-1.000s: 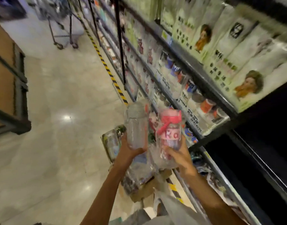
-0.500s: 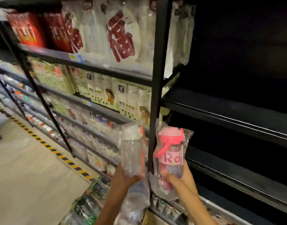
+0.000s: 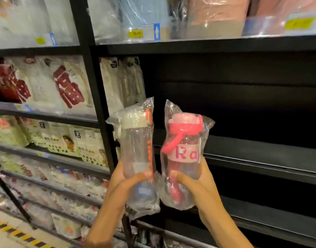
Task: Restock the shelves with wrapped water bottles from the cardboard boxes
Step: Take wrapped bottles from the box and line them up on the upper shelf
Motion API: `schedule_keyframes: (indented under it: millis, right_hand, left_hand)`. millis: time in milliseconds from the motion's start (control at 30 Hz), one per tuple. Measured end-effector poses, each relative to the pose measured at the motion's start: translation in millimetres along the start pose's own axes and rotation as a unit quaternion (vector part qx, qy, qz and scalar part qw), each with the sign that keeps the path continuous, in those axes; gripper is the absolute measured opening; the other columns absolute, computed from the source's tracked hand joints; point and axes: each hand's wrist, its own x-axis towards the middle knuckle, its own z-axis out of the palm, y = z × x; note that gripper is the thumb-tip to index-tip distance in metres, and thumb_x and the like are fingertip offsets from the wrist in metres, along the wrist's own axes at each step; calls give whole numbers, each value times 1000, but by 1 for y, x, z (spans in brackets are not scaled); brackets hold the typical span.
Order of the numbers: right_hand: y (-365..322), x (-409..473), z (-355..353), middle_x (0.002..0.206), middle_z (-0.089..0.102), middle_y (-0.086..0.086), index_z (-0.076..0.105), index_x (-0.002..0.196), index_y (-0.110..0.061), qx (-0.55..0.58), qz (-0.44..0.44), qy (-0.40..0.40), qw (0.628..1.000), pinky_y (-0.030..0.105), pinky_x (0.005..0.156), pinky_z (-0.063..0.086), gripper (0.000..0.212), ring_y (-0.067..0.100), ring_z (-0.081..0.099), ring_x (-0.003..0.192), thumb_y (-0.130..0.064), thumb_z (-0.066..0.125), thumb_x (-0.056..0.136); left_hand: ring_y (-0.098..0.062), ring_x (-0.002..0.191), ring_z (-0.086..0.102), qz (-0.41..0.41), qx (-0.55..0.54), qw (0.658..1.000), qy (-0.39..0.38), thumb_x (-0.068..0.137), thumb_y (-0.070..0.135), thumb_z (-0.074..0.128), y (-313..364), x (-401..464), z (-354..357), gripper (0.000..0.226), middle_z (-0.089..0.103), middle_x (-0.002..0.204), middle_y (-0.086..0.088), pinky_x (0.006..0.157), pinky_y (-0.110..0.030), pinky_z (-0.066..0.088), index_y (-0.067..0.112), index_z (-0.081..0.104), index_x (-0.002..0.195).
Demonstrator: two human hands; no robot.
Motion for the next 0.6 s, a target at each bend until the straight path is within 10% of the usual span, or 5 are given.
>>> schedule_keyframes:
  millis: [300,600]
  right_hand:
    - [-45,104,-1,119,71,-5,53,128,-27,7,-53,48,997,22,82,57,64,1,71,102,-14,90,77]
    - [-18,216,20,117,69,-1,50,130,-18,-49,-35,102,993,29,82,60,78,11,71,103,-17,97,67]
  left_hand:
    - [-18,115,71,75,4,997,-28,76,17,88,52,108,22,76,74,125,3,104,-45,54,31,53,142]
    - [-21,136,51,51,121,991,-7,64,34,97,45,233,40,127,45,156,-5,112,-39,45,24,17,161]
